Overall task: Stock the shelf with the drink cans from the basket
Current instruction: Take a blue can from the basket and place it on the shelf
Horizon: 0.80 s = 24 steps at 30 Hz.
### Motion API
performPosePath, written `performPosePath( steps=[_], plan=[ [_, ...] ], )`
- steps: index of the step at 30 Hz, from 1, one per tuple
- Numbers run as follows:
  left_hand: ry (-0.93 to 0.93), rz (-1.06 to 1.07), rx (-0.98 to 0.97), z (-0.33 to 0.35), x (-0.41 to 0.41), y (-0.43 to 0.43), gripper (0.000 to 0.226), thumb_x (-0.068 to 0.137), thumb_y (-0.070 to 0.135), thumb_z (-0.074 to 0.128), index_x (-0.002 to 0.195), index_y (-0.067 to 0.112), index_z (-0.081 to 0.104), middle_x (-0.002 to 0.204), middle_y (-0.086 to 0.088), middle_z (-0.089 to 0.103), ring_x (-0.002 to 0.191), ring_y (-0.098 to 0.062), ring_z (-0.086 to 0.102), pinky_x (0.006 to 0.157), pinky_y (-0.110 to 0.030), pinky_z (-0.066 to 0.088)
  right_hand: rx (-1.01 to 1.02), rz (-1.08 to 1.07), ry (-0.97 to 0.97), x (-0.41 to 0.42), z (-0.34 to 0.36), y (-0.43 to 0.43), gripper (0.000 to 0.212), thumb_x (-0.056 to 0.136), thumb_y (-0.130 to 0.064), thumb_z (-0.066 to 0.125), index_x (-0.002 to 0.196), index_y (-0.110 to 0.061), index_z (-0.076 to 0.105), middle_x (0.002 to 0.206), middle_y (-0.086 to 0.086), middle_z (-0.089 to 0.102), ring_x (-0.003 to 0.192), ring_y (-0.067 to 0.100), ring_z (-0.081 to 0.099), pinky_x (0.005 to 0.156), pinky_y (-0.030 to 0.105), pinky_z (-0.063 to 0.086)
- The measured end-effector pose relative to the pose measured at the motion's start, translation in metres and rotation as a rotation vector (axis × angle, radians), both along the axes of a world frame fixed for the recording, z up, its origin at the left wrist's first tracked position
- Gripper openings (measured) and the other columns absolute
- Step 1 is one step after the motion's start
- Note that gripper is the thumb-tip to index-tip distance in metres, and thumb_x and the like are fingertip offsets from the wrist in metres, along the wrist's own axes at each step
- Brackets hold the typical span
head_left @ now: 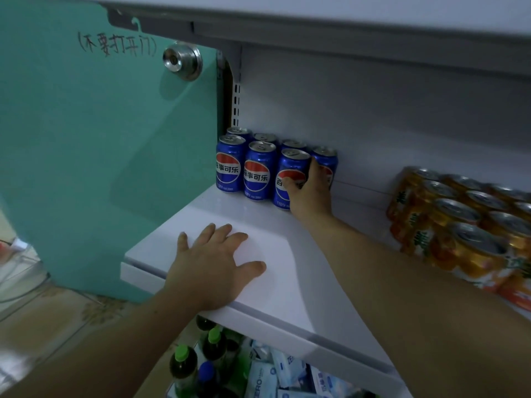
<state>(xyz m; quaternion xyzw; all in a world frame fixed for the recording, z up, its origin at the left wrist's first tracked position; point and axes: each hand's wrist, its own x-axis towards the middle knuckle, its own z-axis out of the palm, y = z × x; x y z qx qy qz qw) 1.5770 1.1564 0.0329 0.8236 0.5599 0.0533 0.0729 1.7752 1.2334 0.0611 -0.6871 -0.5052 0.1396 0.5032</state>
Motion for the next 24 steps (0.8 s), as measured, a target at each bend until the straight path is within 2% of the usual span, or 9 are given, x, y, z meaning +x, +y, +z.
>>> performPosePath(
  steps=[4,6,9,11,13,16,17,20,24],
  plan=[
    [-0.016,0.0,-0.052,0.005,0.002,-0.001,0.074,0.085,0.074,0.028,0.148,0.039,0.016,0.16,0.009,0.006,0.147,-0.016,-0.001,0.116,-0.056,-0.004,-0.108,0.009,-0.039,-0.001,0.015,-0.021,0.08,0.083,-0.042,0.07,0.145,-0.013,0.028,0.148,0.007,0.04,0.132,0.028,0.043,0.104,0.046,0.043],
    [0.011,-0.013,-0.09,0.011,0.001,-0.002,0.075,0.085,0.074,0.029,0.149,0.038,0.015,0.161,0.008,0.004,0.148,-0.017,-0.002,0.115,-0.057,-0.004,-0.167,0.051,-0.138,0.0,0.034,-0.047,0.066,0.085,-0.043,0.068,0.137,-0.012,0.041,0.139,0.005,0.049,0.123,0.026,0.051,0.093,0.037,0.046],
    [0.037,-0.031,-0.209,0.026,-0.001,-0.004,0.079,0.085,0.072,0.037,0.151,0.036,0.014,0.161,0.005,0.002,0.148,-0.02,-0.002,0.115,-0.057,-0.002,-0.325,0.146,-0.341,0.001,0.069,-0.096,0.05,0.091,-0.042,0.06,0.132,-0.016,0.051,0.127,0.001,0.057,0.107,0.02,0.056,0.078,0.025,0.039],
    [0.007,-0.074,-0.281,0.042,0.003,-0.014,0.082,0.085,0.067,0.047,0.151,0.031,0.016,0.161,0.002,0.005,0.148,-0.021,0.006,0.118,-0.05,0.006,-0.378,0.208,-0.466,0.003,0.09,-0.132,0.042,0.092,-0.042,0.058,0.129,-0.021,0.055,0.119,-0.005,0.059,0.096,0.015,0.054,0.078,0.025,0.039],
    [-0.079,-0.176,-0.273,0.06,0.019,-0.033,0.081,0.087,0.058,0.055,0.151,0.026,0.019,0.16,0.0,0.012,0.146,-0.019,0.016,0.118,-0.038,0.017,-0.388,0.21,-0.551,0.008,0.107,-0.172,0.043,0.093,-0.041,0.058,0.13,-0.022,0.053,0.118,-0.006,0.057,0.1,0.017,0.054,0.083,0.026,0.042],
    [-0.122,-0.352,-0.219,0.087,0.056,-0.081,0.075,0.089,0.051,0.056,0.151,0.023,0.023,0.159,0.002,0.017,0.144,-0.018,0.021,0.114,-0.029,0.02,-0.434,0.1,-0.7,0.02,0.127,-0.231,0.056,0.094,-0.046,0.055,0.139,-0.015,0.045,0.14,0.009,0.05,0.122,0.028,0.05,0.099,0.032,0.042],
    [-0.111,-0.411,-0.206,0.094,0.07,-0.1,0.073,0.09,0.05,0.055,0.15,0.024,0.024,0.159,0.002,0.018,0.143,-0.018,0.023,0.113,-0.029,0.021,-0.455,0.048,-0.721,0.028,0.131,-0.251,0.058,0.093,-0.048,0.055,0.138,-0.014,0.045,0.141,0.01,0.049,0.123,0.029,0.049,0.098,0.031,0.041],
    [-0.097,-0.583,-0.183,0.111,0.111,-0.158,0.07,0.09,0.049,0.055,0.149,0.023,0.027,0.156,0.0,0.028,0.138,-0.02,0.032,0.11,-0.031,0.028,-0.518,-0.099,-0.739,0.065,0.139,-0.315,0.047,0.09,-0.049,0.055,0.128,-0.02,0.055,0.127,0.008,0.06,0.111,0.03,0.056,0.09,0.034,0.046],
    [-0.055,-0.838,-0.145,0.119,0.166,-0.237,0.07,0.091,0.049,0.053,0.15,0.022,0.025,0.155,-0.001,0.027,0.138,-0.021,0.032,0.109,-0.031,0.029,-0.654,-0.337,-0.694,0.117,0.142,-0.423,0.062,0.09,-0.053,0.053,0.143,-0.023,0.041,0.143,0.009,0.048,0.125,0.031,0.047,0.102,0.041,0.042]
  ],
)
